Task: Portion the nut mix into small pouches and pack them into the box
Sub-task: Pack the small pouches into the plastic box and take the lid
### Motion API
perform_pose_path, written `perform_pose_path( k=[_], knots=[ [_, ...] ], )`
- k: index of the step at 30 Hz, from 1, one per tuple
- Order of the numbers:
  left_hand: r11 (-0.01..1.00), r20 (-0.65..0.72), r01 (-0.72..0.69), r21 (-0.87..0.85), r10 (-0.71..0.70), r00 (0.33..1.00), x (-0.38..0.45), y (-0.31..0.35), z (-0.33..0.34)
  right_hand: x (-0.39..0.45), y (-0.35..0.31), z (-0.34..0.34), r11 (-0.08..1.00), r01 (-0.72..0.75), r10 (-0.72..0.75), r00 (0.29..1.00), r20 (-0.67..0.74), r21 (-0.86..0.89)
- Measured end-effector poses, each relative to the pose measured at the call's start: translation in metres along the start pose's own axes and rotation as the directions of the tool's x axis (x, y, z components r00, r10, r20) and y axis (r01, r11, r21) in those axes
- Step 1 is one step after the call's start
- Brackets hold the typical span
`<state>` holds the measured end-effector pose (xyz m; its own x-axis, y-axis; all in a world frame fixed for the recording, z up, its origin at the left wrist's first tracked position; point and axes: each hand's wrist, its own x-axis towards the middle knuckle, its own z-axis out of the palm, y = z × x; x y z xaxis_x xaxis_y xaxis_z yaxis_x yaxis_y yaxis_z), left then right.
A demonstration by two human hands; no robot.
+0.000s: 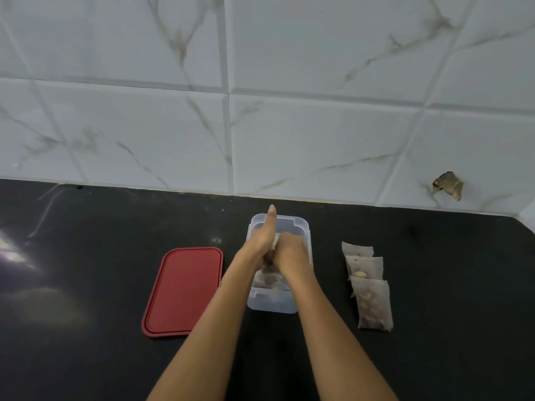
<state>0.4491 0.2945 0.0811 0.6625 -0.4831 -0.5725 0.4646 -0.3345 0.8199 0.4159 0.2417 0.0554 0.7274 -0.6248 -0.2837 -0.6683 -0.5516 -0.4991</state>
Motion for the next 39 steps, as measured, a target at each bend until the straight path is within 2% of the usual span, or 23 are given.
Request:
perform_pose_path(
  k=[2, 4, 7, 9, 11, 13, 16, 20, 23, 27, 30, 36, 39],
  knots=[
    [0.999, -0.017, -0.043, 0.004, 0.043, 0.999, -0.008, 0.001, 0.005, -0.004, 0.001, -0.006, 0.999, 0.048, -0.048, 0.998, -0.038, 0.011],
    [0.984, -0.09, -0.174, 0.031, 0.176, 0.98, -0.018, 0.0, 0.013, -0.013, 0.006, -0.022, 0.993, 0.111, -0.104, 0.987, -0.123, 0.048],
    [0.901, -0.227, -0.427, 0.073, 0.432, 0.873, -0.036, -0.006, 0.034, -0.033, 0.027, -0.059, 0.979, 0.172, -0.138, 0.951, -0.276, 0.105],
    [0.873, -0.292, -0.482, 0.075, 0.482, 0.826, -0.045, -0.016, 0.056, -0.045, 0.055, -0.082, 0.965, 0.188, -0.11, 0.921, -0.374, 0.181],
    [0.875, -0.285, -0.485, 0.002, 0.465, 0.838, -0.048, -0.032, 0.084, -0.055, 0.092, -0.094, 0.948, 0.156, -0.025, 0.906, -0.423, 0.277],
    [0.9, -0.217, -0.434, -0.031, 0.418, 0.882, -0.045, -0.05, 0.111, -0.059, 0.13, -0.095, 0.946, 0.062, 0.084, 0.9, -0.427, 0.317],
    [0.963, -0.121, -0.243, 0.117, 0.256, 0.959, -0.036, -0.081, 0.142, -0.06, 0.175, -0.087, 0.941, -0.161, 0.264, 0.899, -0.35, 0.297],
    [0.947, -0.168, -0.14, 0.29, 0.195, 0.966, -0.022, -0.109, 0.163, -0.052, 0.204, -0.065, 0.897, -0.314, 0.37, 0.918, -0.14, 0.309],
    [0.941, -0.215, -0.144, 0.305, 0.216, 0.953, -0.019, -0.116, 0.172, -0.045, 0.213, -0.057, 0.871, -0.319, 0.383, 0.917, -0.111, 0.372],
    [0.942, -0.287, -0.225, 0.249, 0.293, 0.912, -0.015, -0.115, 0.179, -0.039, 0.215, -0.066, 0.867, -0.188, 0.311, 0.928, -0.204, 0.462],
    [0.929, -0.319, -0.276, 0.245, 0.347, 0.882, -0.011, -0.105, 0.182, -0.03, 0.213, -0.072, 0.848, -0.16, 0.312, 0.921, -0.232, 0.505],
    [0.914, -0.313, -0.232, 0.332, 0.339, 0.887, 0.003, -0.095, 0.185, -0.014, 0.212, -0.068, 0.832, -0.186, 0.327, 0.925, -0.191, 0.523],
    [0.917, -0.303, -0.232, 0.324, 0.333, 0.893, 0.008, -0.094, 0.185, -0.011, 0.213, -0.066, 0.813, -0.181, 0.322, 0.932, -0.167, 0.554]
  ],
)
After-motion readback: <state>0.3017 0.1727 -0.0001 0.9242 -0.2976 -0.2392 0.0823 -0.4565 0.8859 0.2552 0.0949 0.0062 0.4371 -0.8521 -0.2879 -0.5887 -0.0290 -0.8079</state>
